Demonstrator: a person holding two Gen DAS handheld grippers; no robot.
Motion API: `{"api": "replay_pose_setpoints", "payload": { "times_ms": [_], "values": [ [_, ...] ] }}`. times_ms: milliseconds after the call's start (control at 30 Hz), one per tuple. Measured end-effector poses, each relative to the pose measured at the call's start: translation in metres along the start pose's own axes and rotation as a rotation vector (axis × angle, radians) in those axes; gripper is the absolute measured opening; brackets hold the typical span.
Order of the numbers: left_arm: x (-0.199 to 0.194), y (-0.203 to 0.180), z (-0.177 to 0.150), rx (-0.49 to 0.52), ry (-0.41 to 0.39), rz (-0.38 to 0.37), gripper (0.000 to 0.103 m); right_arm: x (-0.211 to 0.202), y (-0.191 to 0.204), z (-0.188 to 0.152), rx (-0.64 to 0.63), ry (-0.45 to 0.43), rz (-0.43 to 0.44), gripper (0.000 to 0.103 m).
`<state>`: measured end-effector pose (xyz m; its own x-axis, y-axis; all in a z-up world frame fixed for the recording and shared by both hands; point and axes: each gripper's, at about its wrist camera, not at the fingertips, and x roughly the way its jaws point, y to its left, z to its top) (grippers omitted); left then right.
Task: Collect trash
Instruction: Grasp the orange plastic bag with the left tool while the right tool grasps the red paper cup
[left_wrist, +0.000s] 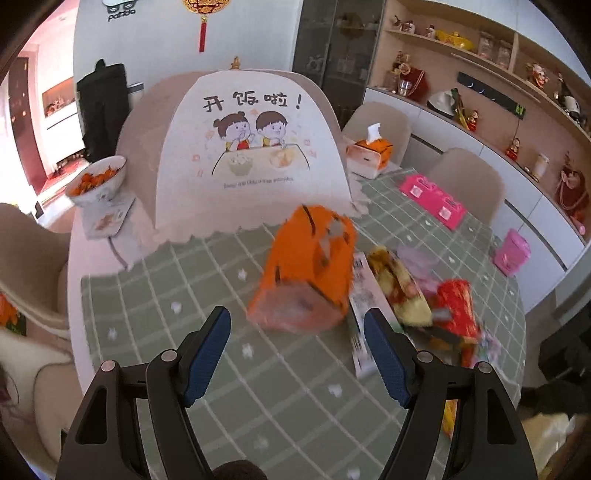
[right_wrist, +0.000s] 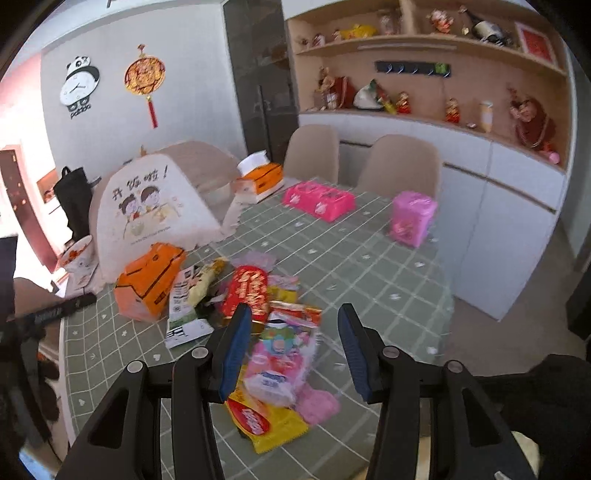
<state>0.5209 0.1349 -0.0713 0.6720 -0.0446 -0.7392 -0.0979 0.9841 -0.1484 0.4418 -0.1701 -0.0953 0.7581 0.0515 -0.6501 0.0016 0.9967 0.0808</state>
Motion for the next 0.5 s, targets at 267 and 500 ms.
{"api": "replay_pose_setpoints", "payload": {
  "times_ms": [267, 500],
  "values": [
    [0.070, 0.012, 0.046, 0.046, 0.075, -0.053, 0.072, 0.035, 0.034, 0.002, 0.011, 0.046, -0.064, 0.046],
    [0.128, 0.016, 0.047, 0.074, 0.167, -0.092, 0.057, 0.071, 0.041, 0.005, 0.060, 0.051, -0.115, 0.046]
  ]
}}
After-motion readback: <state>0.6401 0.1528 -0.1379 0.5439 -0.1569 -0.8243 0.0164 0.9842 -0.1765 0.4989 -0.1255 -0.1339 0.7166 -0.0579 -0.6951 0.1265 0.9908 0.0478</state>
